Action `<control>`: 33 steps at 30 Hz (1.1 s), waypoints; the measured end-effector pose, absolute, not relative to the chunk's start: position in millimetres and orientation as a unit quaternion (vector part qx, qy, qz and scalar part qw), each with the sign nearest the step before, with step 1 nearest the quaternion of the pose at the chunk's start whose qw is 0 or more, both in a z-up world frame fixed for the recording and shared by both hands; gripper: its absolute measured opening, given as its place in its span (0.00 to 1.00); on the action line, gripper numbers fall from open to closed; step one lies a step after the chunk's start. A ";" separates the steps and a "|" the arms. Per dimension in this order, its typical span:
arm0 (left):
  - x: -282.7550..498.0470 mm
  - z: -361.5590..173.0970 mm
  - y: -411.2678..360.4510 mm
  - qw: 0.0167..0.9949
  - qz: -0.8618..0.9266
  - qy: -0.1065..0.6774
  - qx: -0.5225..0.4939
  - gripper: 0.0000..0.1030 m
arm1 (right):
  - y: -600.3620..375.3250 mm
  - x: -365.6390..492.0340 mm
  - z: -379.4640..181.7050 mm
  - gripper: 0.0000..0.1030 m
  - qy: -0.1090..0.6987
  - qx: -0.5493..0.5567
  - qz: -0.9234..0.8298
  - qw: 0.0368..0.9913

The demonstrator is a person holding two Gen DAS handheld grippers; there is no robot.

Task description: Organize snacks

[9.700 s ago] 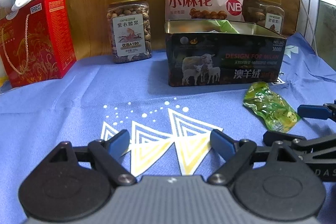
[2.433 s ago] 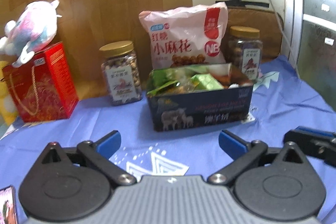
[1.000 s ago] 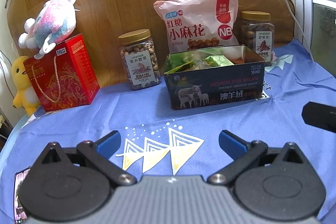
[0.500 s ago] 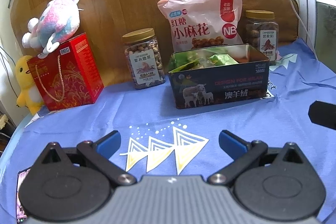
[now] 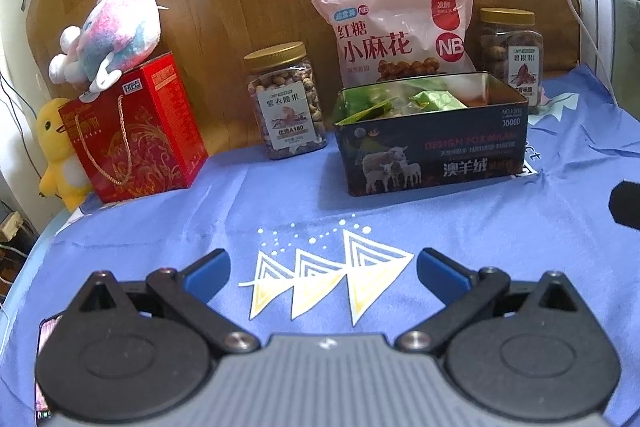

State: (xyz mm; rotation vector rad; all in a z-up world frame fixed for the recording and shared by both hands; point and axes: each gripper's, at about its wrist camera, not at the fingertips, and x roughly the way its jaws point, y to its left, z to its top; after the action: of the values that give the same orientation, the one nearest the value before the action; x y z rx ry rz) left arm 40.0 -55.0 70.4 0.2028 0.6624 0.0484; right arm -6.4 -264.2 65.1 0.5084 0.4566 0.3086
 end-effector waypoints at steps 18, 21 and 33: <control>44.4 62.5 -53.3 0.936 0.039 0.331 0.115 1.00 | -266.8 -6.4 62.3 0.74 0.225 0.252 0.146 0.930; 45.2 61.8 -52.7 0.935 0.036 0.335 0.113 1.00 | -266.6 -6.1 61.8 0.74 0.226 0.254 0.144 0.929; 46.6 59.4 -54.0 0.932 0.028 0.344 0.113 1.00 | -267.5 -5.7 60.6 0.74 0.227 0.256 0.143 0.929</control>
State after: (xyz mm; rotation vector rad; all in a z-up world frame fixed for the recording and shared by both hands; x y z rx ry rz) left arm 46.6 -54.0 59.4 0.2305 0.7037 0.0570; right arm -5.7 -267.5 60.6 0.5248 0.4646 0.2921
